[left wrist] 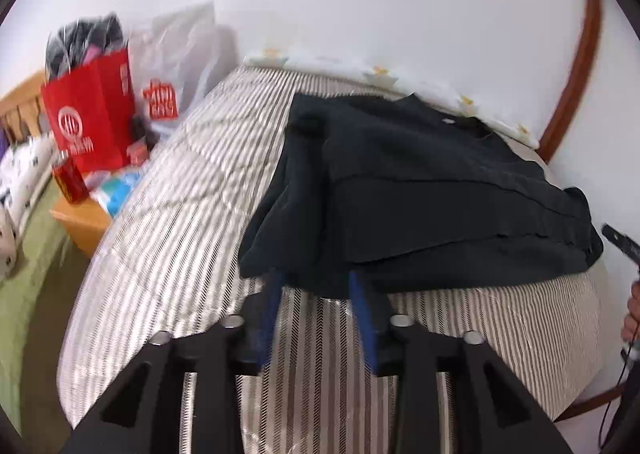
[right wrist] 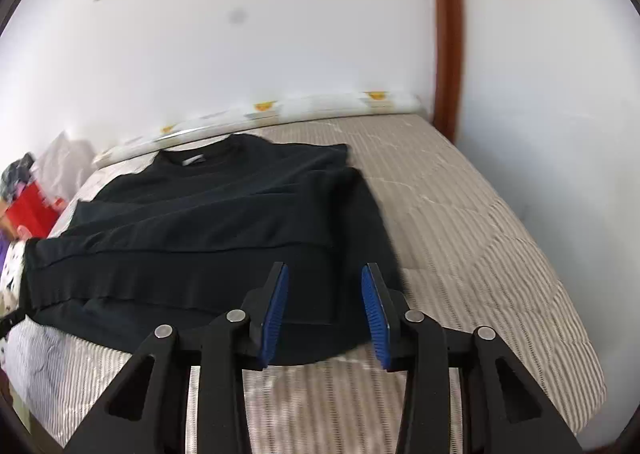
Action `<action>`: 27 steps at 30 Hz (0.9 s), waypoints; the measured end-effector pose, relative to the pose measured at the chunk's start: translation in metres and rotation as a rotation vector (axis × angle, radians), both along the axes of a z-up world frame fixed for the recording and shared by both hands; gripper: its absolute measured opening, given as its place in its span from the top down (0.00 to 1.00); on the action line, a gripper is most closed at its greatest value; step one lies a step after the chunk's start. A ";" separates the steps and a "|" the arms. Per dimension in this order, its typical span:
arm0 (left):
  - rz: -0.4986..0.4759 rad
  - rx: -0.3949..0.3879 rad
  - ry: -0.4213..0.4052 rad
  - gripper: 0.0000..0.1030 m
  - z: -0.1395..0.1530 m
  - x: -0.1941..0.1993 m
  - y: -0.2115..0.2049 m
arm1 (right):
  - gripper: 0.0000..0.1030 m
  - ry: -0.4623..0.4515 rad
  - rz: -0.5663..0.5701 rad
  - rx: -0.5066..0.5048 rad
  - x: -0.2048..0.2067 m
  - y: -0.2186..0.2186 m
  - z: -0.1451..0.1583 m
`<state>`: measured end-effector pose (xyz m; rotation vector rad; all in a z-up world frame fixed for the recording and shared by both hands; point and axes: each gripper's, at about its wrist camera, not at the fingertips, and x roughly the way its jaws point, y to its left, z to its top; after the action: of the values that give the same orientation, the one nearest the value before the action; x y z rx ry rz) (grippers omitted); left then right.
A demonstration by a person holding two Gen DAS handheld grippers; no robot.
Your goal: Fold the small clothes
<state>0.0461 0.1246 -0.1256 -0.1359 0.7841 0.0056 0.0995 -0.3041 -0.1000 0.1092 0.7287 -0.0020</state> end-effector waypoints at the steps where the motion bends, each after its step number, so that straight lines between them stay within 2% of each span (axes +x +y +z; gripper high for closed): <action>1: -0.011 0.009 -0.018 0.52 0.003 -0.004 -0.001 | 0.63 0.003 0.009 -0.005 0.002 0.004 -0.001; 3: -0.043 0.019 -0.067 0.52 0.011 -0.012 -0.006 | 0.63 0.014 0.024 -0.003 0.007 0.010 -0.005; 6: -0.074 0.002 -0.069 0.52 0.014 -0.006 -0.012 | 0.63 0.044 0.020 0.021 0.020 0.012 -0.016; 12: -0.098 -0.060 -0.025 0.52 -0.001 0.034 -0.019 | 0.61 0.094 -0.002 0.089 0.042 0.010 -0.040; 18: -0.077 -0.128 0.053 0.52 -0.021 0.074 -0.010 | 0.63 0.084 -0.022 0.080 0.048 0.014 -0.045; 19: -0.077 -0.140 0.053 0.55 -0.023 0.076 -0.009 | 0.70 0.081 -0.021 0.074 0.048 0.015 -0.045; 20: -0.077 -0.147 0.050 0.63 -0.023 0.078 -0.009 | 0.76 0.076 -0.024 0.059 0.048 0.016 -0.045; 21: -0.077 -0.149 0.045 0.67 -0.024 0.079 -0.009 | 0.79 0.072 -0.023 0.049 0.048 0.016 -0.045; 23: -0.088 -0.157 0.037 0.91 -0.021 0.080 -0.010 | 0.89 0.059 -0.014 0.036 0.047 0.018 -0.043; 25: -0.090 -0.164 0.016 0.93 -0.014 0.079 -0.010 | 0.95 0.040 0.005 0.064 0.044 0.015 -0.036; 27: -0.093 -0.157 -0.022 0.93 -0.005 0.076 -0.010 | 0.95 0.008 0.008 0.095 0.042 0.010 -0.029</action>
<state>0.1226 0.1146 -0.1304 -0.2474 0.7683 -0.1455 0.1420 -0.2939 -0.1291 0.1968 0.7377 0.0392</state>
